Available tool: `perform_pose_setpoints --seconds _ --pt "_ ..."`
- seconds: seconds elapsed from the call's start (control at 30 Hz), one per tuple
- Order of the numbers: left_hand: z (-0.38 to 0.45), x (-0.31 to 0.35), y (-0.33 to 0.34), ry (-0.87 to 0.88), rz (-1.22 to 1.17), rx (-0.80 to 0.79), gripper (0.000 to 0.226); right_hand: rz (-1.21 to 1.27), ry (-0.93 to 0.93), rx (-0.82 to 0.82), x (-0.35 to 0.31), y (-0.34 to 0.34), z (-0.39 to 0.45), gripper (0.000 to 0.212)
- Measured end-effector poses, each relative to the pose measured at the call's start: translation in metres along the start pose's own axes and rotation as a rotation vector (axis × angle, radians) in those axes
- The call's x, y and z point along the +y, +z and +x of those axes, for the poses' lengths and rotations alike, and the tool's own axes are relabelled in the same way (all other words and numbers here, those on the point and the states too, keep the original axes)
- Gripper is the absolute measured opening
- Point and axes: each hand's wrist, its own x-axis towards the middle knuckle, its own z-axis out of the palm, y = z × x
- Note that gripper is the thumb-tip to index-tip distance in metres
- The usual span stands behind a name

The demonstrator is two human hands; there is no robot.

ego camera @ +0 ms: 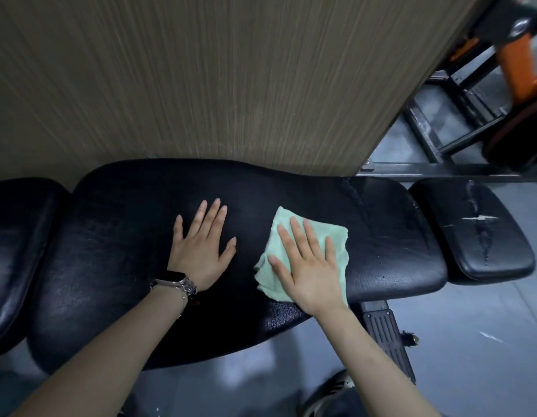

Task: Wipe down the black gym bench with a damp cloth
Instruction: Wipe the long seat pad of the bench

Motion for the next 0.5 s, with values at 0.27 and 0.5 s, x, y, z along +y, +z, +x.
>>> perform_pose_setpoints --seconds 0.27,0.5 --pt "0.000 0.000 0.000 0.002 0.000 -0.005 0.079 -0.013 -0.033 0.034 0.008 0.002 -0.049 0.059" --pt "0.000 0.000 0.000 -0.002 -0.004 -0.006 0.079 0.013 -0.121 0.027 0.025 0.002 -0.063 0.060"
